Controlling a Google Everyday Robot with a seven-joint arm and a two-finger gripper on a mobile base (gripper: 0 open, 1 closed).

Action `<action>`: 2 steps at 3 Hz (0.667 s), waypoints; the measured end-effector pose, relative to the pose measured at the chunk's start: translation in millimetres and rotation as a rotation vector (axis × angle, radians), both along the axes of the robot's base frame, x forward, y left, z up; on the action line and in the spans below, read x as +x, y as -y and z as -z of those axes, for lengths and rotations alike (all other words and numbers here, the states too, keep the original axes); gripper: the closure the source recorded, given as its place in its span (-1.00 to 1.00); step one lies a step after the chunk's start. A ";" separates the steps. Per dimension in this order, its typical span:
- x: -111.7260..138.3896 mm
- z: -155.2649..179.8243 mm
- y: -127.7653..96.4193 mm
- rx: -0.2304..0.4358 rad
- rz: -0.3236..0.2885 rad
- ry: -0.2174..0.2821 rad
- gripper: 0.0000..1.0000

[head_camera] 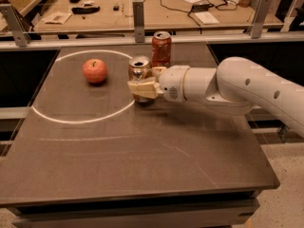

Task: Move orange can near apple

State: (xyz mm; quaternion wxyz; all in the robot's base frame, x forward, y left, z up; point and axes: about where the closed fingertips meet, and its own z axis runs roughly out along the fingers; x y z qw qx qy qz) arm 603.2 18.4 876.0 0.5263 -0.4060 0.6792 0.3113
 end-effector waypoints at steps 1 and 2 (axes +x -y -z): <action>5.0 2.1 -9.8 -0.010 0.037 -0.013 1.00; 7.4 3.1 -14.7 -0.015 0.055 -0.019 1.00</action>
Offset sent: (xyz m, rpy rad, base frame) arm 0.0120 0.0156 -0.0063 -0.0208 0.0296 -0.0875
